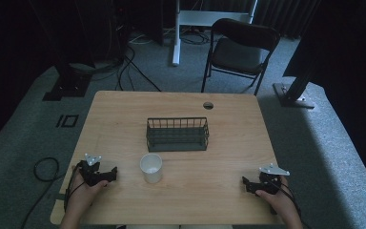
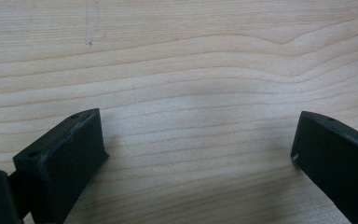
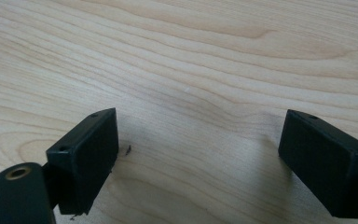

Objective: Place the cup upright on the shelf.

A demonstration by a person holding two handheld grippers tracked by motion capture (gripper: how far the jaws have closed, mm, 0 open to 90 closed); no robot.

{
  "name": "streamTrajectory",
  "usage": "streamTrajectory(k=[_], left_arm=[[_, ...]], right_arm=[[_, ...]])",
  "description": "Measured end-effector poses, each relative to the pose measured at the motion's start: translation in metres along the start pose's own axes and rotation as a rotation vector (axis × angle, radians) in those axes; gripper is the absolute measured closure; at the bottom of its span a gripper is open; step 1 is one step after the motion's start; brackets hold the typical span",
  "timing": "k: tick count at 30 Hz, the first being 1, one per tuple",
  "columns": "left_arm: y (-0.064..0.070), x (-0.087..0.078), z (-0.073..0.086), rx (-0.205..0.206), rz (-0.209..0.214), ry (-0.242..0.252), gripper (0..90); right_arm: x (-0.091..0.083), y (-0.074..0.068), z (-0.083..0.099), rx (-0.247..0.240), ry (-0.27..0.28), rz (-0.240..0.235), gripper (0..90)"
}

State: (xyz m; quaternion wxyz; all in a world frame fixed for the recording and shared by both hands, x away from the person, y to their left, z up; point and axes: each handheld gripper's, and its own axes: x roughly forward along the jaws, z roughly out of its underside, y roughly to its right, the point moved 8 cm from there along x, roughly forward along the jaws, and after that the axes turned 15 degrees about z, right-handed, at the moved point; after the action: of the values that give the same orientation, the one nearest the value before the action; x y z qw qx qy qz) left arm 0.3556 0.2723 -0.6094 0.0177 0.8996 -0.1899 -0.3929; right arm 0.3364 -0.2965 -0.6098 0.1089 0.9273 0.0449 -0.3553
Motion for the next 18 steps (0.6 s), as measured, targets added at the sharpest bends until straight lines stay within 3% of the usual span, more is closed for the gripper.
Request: streamTrajectory(k=[18], left_arm=[[0.0,0.0,0.0,0.0,0.0,0.0,3.0]], right_arm=[[0.0006,-0.0001,-0.0003,-0.006,0.002,-0.007,10.6]])
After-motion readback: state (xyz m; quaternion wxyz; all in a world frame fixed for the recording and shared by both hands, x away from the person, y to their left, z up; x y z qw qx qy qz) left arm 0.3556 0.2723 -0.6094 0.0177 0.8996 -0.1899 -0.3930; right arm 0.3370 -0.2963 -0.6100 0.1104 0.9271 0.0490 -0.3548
